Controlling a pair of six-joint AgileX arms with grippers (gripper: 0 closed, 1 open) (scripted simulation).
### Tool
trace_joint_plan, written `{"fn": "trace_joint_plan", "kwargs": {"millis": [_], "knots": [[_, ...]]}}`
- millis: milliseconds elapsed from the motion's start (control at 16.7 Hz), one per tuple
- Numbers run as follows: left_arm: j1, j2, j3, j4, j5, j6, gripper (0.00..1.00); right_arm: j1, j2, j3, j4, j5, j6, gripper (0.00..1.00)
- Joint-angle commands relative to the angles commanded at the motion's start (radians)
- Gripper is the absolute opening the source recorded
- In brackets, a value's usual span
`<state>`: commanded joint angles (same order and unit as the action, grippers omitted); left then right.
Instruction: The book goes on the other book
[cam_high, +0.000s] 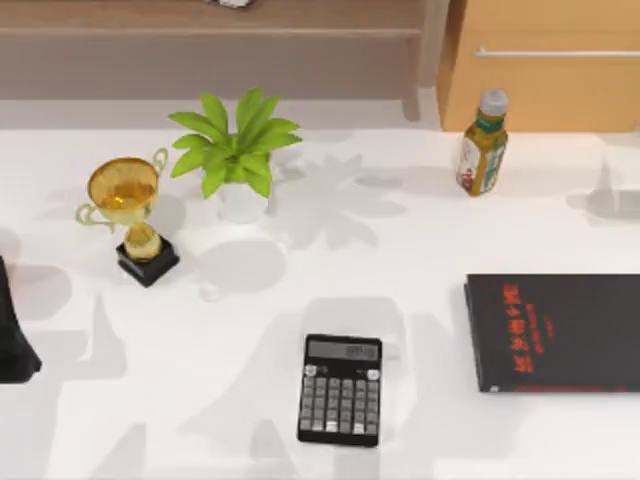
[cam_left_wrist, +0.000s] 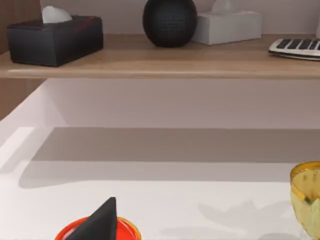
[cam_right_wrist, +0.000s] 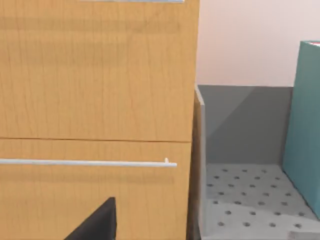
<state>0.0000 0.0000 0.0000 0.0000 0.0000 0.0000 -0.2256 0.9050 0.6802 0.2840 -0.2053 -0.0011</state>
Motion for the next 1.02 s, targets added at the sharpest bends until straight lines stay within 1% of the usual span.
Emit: {"fn": "trace_joint_plan", "kwargs": {"millis": [300,540,780,1020], "knots": [[0.000,0.000,0.000,0.000,0.000,0.000,1.00,-0.116,0.560,0.364,0.148,-0.114,-0.001,1.00],[0.000,0.000,0.000,0.000,0.000,0.000,1.00,-0.191,0.909,0.598,0.245,-0.186,-0.002,1.00],[0.000,0.000,0.000,0.000,0.000,0.000,1.00,-0.236,1.096,0.734,0.302,-0.227,-0.002,1.00],[0.000,0.000,0.000,0.000,0.000,0.000,1.00,-0.244,1.125,0.756,0.311,-0.234,-0.002,1.00]]}}
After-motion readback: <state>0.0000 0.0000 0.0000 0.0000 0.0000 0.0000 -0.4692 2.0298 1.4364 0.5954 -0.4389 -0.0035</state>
